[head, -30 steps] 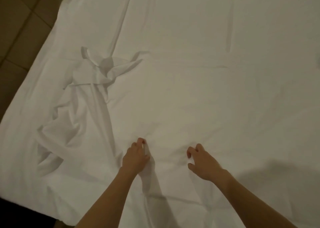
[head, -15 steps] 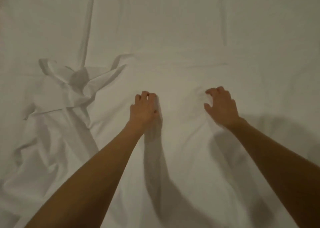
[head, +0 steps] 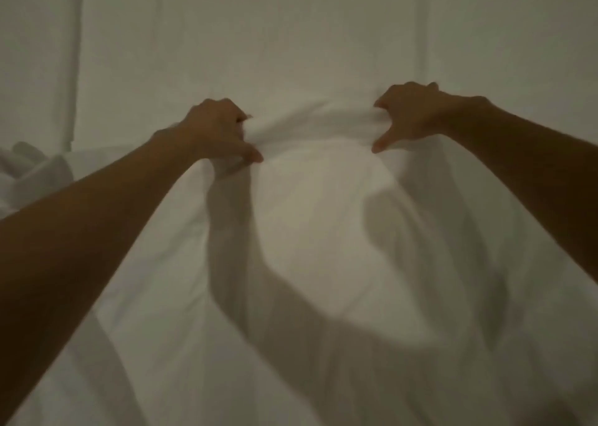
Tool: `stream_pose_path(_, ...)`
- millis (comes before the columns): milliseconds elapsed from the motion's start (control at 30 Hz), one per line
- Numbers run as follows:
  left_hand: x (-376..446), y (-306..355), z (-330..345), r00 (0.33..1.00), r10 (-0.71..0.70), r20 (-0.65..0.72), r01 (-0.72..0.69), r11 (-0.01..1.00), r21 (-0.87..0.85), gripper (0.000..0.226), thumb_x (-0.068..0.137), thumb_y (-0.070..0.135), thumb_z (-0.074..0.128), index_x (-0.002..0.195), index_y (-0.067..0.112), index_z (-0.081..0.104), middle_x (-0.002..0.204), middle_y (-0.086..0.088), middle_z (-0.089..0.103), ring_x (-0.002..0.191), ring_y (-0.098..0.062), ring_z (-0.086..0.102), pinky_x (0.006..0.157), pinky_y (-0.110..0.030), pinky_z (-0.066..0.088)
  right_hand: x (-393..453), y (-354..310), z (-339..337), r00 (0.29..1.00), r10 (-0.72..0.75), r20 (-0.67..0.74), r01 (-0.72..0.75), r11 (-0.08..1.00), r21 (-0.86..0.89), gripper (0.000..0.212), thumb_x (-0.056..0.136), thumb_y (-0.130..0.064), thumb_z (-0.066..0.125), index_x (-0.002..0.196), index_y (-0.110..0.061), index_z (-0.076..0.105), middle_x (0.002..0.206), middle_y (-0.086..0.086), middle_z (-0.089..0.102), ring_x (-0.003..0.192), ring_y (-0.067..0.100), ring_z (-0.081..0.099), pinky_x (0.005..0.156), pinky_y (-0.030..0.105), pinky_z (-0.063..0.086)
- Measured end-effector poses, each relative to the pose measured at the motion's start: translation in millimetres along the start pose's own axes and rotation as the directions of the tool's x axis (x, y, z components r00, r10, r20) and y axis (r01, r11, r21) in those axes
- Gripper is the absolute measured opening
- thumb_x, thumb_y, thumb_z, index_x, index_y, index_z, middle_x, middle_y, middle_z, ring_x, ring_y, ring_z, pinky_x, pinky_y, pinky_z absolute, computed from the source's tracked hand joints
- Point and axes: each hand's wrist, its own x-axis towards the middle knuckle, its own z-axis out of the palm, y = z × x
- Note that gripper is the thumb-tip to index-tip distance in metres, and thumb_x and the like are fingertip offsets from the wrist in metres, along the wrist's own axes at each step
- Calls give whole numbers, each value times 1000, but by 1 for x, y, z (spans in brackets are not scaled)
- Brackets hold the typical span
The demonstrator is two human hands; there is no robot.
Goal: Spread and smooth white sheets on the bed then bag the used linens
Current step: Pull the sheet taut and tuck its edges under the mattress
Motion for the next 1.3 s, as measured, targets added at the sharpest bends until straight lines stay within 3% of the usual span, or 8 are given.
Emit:
stream_pose_path(167,8,-5,-29,998,46,-46,-48,997,-55,45,72,40,82,93,2,72,76,-12,60,71,-25,52,67,-28,34,3,3,-29,988,-133,-84,131,991,-18,41,76,-30,80,95,4,69,82,13,54,78,26,49,67,30,31)
stream_pose_path(267,23,-7,-16,997,6,-83,-12,997,-80,54,74,38,81,115,5,68,103,-16,67,95,-34,59,79,-33,41,13,6,-3,979,-35,-203,40,999,21,44,82,-32,73,119,-10,63,119,15,56,114,33,49,96,42,36)
stream_pose_path(333,25,-9,-2,984,-66,-163,60,997,-42,69,72,41,82,131,17,57,130,-11,59,121,-33,51,103,-42,35,9,3,24,924,11,-383,2,999,34,57,81,-33,70,133,-20,50,141,10,41,134,28,33,114,52,18)
stream_pose_path(433,-1,-18,12,897,-17,-442,60,995,84,90,73,38,79,148,22,31,152,-11,34,142,-31,26,113,-58,9,-16,-5,60,791,93,-605,-66,996,66,76,83,-37,63,149,-21,30,158,11,21,148,29,14,111,63,-1)
stream_pose_path(533,-51,-19,58,824,133,-551,-28,981,194,78,93,43,51,155,18,11,161,-15,12,148,-34,11,108,-70,5,-52,-15,118,788,252,-562,-151,964,221,70,90,-46,42,153,-20,23,160,14,14,148,32,11,108,68,2)
stream_pose_path(667,-126,3,153,932,232,-279,-185,965,186,65,95,48,25,154,21,17,162,-10,11,148,-32,9,99,-80,15,-103,-13,170,829,359,-430,-251,924,287,66,93,-55,24,153,-28,17,162,8,6,149,32,3,108,69,3)
stream_pose_path(933,-152,32,171,975,-72,-210,82,996,40,67,94,61,0,154,30,-8,160,-1,-21,146,-27,-23,107,-74,-2,-183,29,200,824,485,-292,-391,860,327,71,90,-61,17,154,-34,4,162,0,-11,148,25,-13,109,68,-4)
stream_pose_path(1300,-307,81,280,948,318,-16,-304,918,255,85,88,73,18,154,20,16,162,-12,9,147,-40,8,97,-79,18,-357,25,316,892,368,-264,-321,925,205,65,91,-51,31,150,-23,24,158,7,22,144,31,18,96,75,26)
